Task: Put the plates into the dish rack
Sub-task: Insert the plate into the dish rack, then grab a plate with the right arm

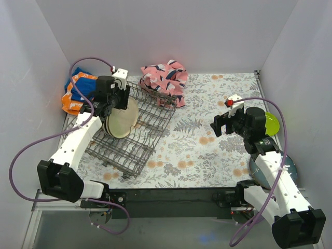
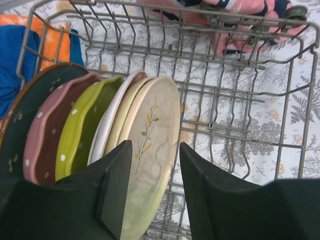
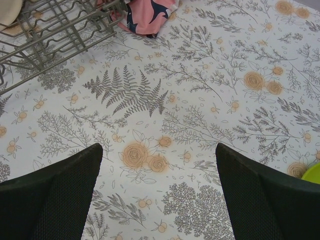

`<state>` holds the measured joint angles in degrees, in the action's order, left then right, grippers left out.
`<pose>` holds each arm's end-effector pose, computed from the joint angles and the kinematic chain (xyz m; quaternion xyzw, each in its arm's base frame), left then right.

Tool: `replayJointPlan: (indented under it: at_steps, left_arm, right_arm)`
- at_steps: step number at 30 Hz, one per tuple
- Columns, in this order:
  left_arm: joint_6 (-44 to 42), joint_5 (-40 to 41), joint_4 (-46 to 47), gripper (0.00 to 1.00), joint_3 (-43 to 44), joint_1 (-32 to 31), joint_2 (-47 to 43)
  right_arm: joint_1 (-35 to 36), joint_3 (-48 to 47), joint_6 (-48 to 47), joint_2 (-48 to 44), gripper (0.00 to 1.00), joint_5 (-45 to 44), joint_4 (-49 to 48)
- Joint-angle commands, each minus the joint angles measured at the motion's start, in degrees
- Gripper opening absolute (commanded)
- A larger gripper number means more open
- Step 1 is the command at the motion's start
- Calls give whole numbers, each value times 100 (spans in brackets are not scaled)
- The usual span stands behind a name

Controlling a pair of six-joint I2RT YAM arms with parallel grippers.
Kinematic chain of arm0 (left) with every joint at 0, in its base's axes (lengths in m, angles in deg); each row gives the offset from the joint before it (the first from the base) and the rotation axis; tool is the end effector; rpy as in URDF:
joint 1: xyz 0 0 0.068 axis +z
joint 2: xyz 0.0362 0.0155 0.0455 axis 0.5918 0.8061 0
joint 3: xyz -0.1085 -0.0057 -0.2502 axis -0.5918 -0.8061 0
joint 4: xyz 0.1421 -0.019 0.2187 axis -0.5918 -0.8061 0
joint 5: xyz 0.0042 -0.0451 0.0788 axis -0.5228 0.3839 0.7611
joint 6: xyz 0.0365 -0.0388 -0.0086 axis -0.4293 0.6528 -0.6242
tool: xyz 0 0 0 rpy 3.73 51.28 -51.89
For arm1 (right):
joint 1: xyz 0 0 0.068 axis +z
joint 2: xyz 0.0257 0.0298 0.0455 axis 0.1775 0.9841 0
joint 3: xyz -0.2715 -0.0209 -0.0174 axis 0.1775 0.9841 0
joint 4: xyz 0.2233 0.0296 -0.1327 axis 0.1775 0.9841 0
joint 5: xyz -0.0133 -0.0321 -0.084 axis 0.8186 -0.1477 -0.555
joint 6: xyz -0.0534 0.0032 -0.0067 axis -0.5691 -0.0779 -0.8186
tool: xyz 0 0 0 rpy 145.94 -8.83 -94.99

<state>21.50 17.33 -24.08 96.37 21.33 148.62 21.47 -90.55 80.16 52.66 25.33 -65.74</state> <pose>0.2903 -0.0765 0.3410 -0.1347 0.8803 -0.1686 0.4226 0.1933 0.0478 0.3022 -0.2186 0.7861 0.1175 0.5661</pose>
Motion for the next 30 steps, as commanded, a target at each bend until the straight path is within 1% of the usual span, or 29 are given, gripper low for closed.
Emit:
replayJointPlan:
  at_steps: [1, 7, 11, 13, 14, 16, 17, 20, 21, 22, 23, 24, 25, 27, 28, 29, 30]
  left_arm:
    - [182, 92, -131, 42, 456, 11, -426]
    - [411, 66, -298, 47, 798, 11, -707]
    - [796, -13, -377, 50, 861, 11, -935]
    - [990, -110, -386, 53, 834, 11, -1111]
    - [1087, -145, -386, 59, 773, 19, -1172]
    - [1456, -399, -377, 62, 694, 11, -1366]
    - [1588, -478, -369, 64, 589, 11, -1436]
    - [2168, -856, -264, 65, 352, 11, -1787]
    - [2291, -944, -193, 66, 107, 11, -1901]
    - [2666, -997, -10, 66, -26, 11, -2172]
    - [2826, -1033, 96, 66, -201, 11, -2306]
    - [3037, -1068, 219, 69, -499, 11, -2437]
    - [3370, -1146, 464, 70, -667, 11, -2595]
    - [3723, -1200, 650, 73, -1044, 11, -2930]
    - [4003, -1243, 799, 74, -1160, 19, -3018]
    - [4128, -1348, 861, 74, -1248, 11, -3123]
    - [4251, -1410, 905, 74, -1336, 11, -3159]
  right_arm:
    - [-35, -73, -103, 34, 98, 99, -113]
    - [-87, -187, -278, 104, 98, 257, 71]
    - [-193, -337, -419, 296, 98, 345, 352]
    - [-245, -407, -585, 402, 98, 310, 571]
    - [-289, -468, -708, 516, 98, 293, 633]
    - [-359, -574, -840, 674, 98, 214, 852]
    - [-456, -679, -954, 858, 98, 187, 915]
    - [-666, -864, -1226, 1262, 98, 3, 1143]
    - [-737, -1021, -1289, 1395, 98, -58, 1196]
    - [-825, -1110, -1359, 1535, 98, -172, 1353]
    - [-1061, -1224, -1516, 1850, 97, -208, 1442]
    - [-1237, -1425, -1587, 2009, 97, -269, 1512]
    - [-1343, -1549, -1666, 2185, 96, -557, 1635]
    - [-1607, -1725, -2070, 2660, 94, -883, 1706]
    - [-1686, -1891, -2228, 2818, 91, -1190, 1741]
    - [-1826, -1936, -2604, 3089, 89, -1332, 1733]
    - [-1871, -2006, -2782, 3249, 88, -1481, 1733]
